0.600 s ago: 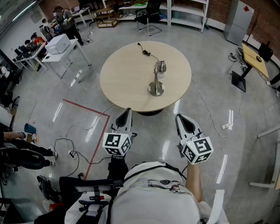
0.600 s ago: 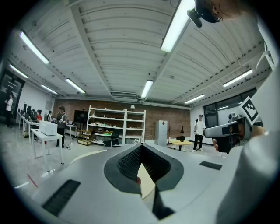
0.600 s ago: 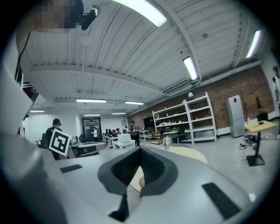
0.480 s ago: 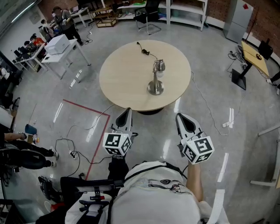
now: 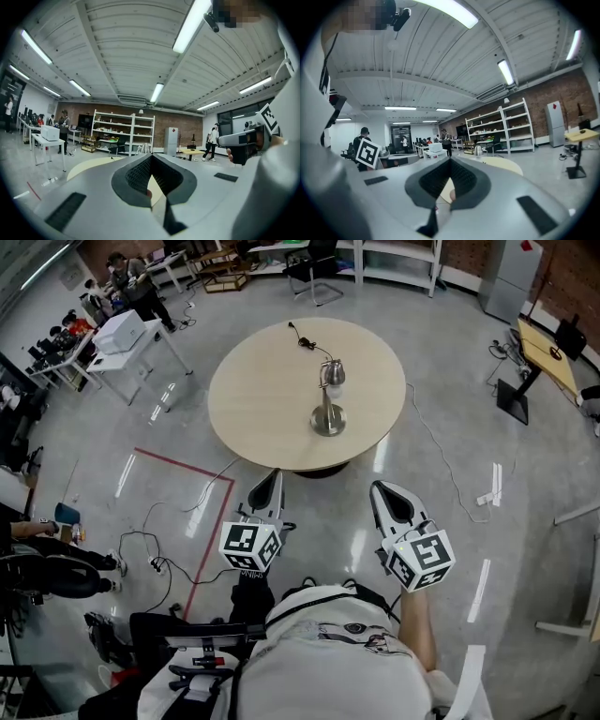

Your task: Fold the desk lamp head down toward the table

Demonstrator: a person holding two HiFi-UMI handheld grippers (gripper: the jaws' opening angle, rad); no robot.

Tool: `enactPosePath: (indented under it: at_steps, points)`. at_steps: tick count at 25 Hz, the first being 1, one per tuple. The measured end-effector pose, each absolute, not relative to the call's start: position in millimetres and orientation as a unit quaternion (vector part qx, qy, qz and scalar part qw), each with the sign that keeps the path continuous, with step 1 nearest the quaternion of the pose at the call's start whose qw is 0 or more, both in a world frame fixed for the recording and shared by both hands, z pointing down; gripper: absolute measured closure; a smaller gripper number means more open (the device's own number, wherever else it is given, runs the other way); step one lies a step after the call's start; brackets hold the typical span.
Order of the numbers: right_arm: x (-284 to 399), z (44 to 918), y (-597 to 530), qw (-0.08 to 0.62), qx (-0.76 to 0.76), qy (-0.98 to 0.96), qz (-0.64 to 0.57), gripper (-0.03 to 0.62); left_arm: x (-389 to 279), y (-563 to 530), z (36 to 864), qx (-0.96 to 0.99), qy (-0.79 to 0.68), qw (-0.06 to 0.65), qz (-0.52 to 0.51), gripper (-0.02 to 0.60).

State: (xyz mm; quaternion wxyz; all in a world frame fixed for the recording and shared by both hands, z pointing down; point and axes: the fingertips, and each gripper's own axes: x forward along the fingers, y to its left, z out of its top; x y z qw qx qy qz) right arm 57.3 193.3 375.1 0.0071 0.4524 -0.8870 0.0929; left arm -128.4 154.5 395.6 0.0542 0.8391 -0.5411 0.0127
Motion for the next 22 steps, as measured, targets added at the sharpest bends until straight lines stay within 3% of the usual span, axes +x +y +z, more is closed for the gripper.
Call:
enactPosePath:
  at_steps: [14,22]
  points:
    - [96.6,414.3,195.9,0.020,0.443,-0.884,0.145,0.591,-94.9,151.2,419.7,0.837,-0.541,0.079,0.009,0.581]
    - [78.3,421.3,153.7,0.019,0.431,-0.889,0.153,0.591,-102.7,109.1,427.0,0.842,-0.533,0.086,0.005,0.581]
